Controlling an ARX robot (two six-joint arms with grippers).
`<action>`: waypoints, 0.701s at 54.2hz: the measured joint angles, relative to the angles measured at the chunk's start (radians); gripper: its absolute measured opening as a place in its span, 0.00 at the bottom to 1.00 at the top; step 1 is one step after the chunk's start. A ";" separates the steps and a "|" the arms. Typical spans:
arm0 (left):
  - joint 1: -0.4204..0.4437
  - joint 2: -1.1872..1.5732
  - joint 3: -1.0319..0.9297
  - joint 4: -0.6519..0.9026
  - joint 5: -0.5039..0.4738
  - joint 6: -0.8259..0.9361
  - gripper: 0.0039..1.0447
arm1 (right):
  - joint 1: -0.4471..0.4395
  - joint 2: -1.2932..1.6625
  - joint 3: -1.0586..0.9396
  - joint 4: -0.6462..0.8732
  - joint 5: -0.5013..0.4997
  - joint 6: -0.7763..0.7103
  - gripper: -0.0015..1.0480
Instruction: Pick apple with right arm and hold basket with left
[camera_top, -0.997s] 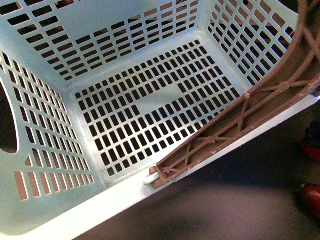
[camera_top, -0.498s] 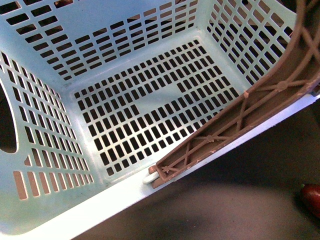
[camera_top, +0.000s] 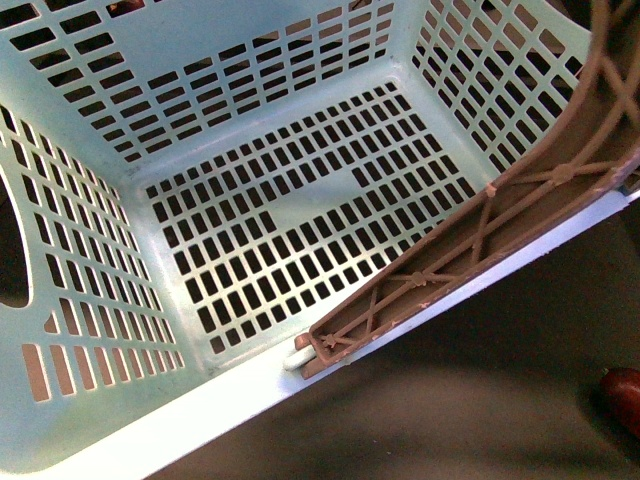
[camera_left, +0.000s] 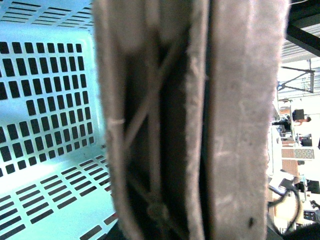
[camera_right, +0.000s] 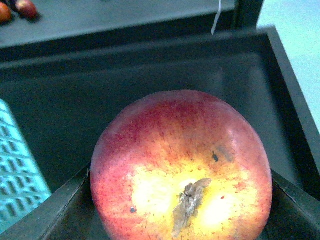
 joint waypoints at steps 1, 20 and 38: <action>0.000 0.000 0.000 0.000 0.000 0.000 0.14 | 0.007 -0.018 0.003 -0.008 -0.001 0.006 0.76; 0.000 0.000 0.000 0.000 -0.001 0.000 0.14 | 0.488 -0.164 0.130 -0.065 0.135 0.101 0.76; 0.000 0.000 0.000 0.000 0.000 0.000 0.14 | 0.770 -0.003 0.141 -0.017 0.254 0.127 0.76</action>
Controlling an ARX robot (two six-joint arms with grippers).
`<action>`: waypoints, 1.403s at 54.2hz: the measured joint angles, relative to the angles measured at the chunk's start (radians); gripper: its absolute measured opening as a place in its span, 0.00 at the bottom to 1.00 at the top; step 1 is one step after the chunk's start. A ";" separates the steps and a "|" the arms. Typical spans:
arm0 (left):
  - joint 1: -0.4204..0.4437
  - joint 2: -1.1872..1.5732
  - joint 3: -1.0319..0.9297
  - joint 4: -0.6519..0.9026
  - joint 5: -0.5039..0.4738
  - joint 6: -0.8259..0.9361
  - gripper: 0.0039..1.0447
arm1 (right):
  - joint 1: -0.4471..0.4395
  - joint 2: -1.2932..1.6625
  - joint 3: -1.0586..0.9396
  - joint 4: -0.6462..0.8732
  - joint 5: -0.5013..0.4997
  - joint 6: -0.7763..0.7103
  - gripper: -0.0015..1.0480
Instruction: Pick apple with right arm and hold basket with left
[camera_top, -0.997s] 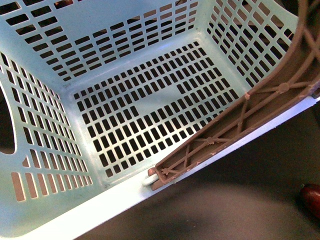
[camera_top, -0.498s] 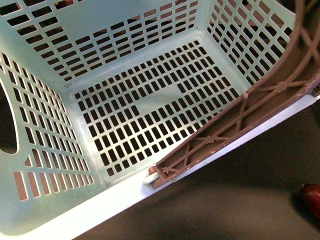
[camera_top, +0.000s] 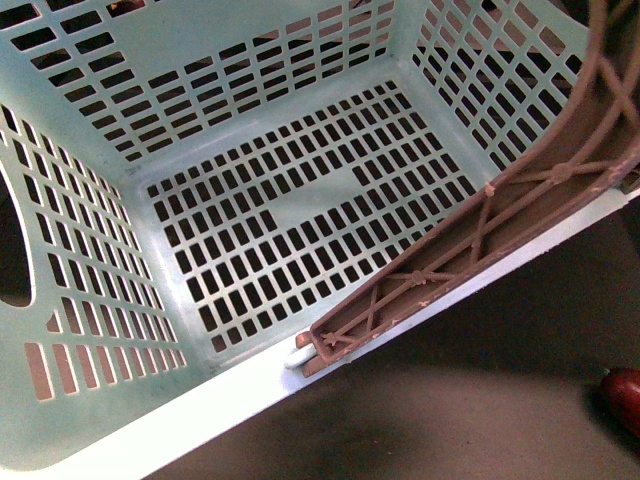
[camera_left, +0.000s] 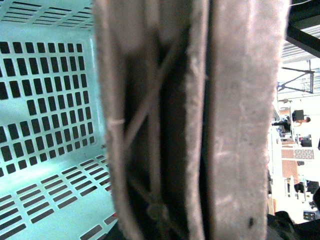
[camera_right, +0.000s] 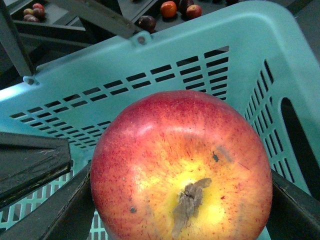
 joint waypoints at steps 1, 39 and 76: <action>0.000 0.000 0.000 0.000 0.000 0.000 0.14 | 0.003 0.002 -0.001 0.001 0.004 0.000 0.76; 0.000 0.003 0.001 -0.002 -0.005 0.004 0.14 | -0.219 -0.414 -0.187 -0.087 0.288 0.022 0.92; 0.000 0.003 0.002 -0.002 0.000 0.000 0.14 | -0.456 -0.800 -0.668 0.164 0.041 -0.141 0.02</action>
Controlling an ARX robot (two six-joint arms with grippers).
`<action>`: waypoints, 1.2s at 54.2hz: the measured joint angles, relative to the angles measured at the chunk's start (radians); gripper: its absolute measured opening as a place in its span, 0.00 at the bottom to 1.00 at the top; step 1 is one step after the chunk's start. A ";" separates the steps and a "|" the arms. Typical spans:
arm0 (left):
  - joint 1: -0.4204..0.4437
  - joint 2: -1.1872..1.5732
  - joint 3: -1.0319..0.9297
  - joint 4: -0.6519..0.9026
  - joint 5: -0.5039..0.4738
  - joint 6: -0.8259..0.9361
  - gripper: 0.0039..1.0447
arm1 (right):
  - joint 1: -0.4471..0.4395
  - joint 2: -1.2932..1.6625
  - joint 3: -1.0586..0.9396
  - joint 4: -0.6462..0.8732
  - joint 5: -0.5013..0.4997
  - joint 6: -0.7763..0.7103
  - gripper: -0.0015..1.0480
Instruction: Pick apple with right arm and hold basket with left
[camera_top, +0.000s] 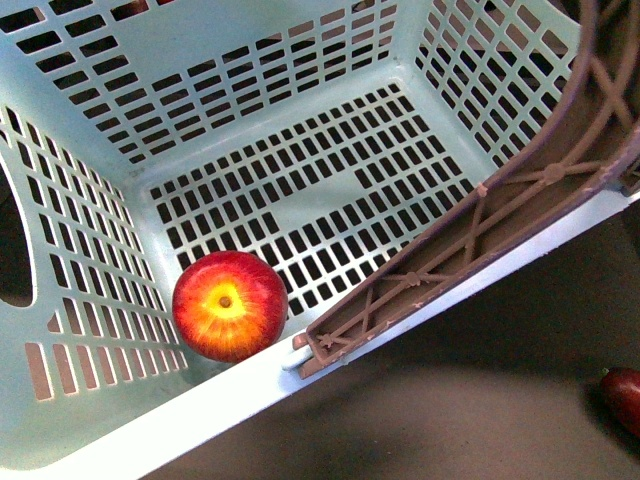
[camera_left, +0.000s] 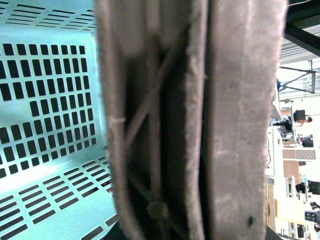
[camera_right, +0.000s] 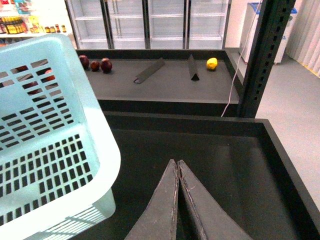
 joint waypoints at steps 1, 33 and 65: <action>0.000 0.000 0.000 0.000 0.000 0.000 0.14 | 0.000 -0.008 -0.005 -0.002 0.000 0.000 0.02; 0.000 0.000 0.000 0.000 0.000 -0.001 0.14 | -0.001 -0.223 -0.097 -0.123 0.001 0.000 0.02; 0.000 0.000 0.000 0.000 0.001 -0.002 0.14 | -0.001 -0.505 -0.106 -0.376 0.000 0.000 0.02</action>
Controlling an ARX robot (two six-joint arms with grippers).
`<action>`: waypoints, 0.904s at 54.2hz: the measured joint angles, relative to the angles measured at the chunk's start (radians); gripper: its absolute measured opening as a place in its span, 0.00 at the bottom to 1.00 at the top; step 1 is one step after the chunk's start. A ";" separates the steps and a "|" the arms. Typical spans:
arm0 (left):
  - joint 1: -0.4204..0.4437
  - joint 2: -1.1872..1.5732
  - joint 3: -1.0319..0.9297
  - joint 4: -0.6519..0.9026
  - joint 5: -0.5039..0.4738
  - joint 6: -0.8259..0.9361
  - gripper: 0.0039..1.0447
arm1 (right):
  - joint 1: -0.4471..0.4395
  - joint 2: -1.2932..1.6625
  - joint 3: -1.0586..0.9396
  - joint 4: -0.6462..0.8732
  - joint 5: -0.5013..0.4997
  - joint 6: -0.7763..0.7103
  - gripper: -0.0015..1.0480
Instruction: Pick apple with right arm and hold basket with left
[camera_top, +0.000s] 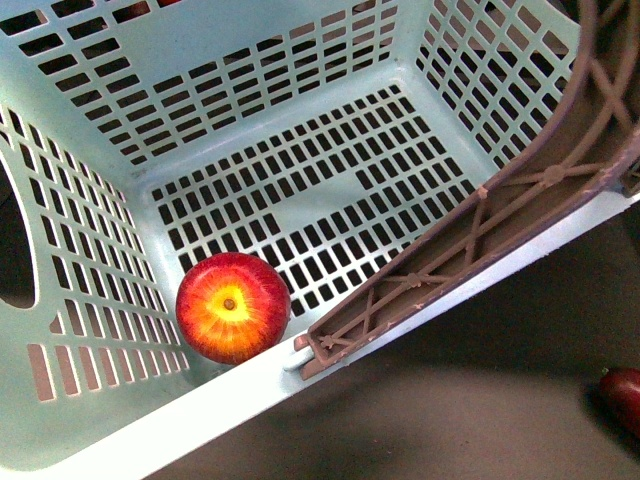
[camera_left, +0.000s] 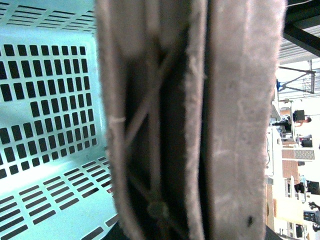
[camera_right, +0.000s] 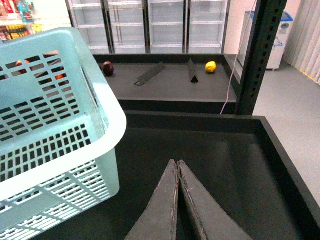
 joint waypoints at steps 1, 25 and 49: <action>0.000 0.000 0.000 0.000 -0.002 0.000 0.14 | 0.000 -0.003 0.000 -0.002 0.000 0.000 0.02; 0.000 0.000 0.000 0.000 -0.001 0.002 0.14 | 0.000 -0.006 0.000 -0.005 0.000 0.000 0.18; -0.021 0.001 0.019 -0.056 -0.135 -0.032 0.14 | 0.000 -0.007 0.000 -0.005 0.000 0.000 0.91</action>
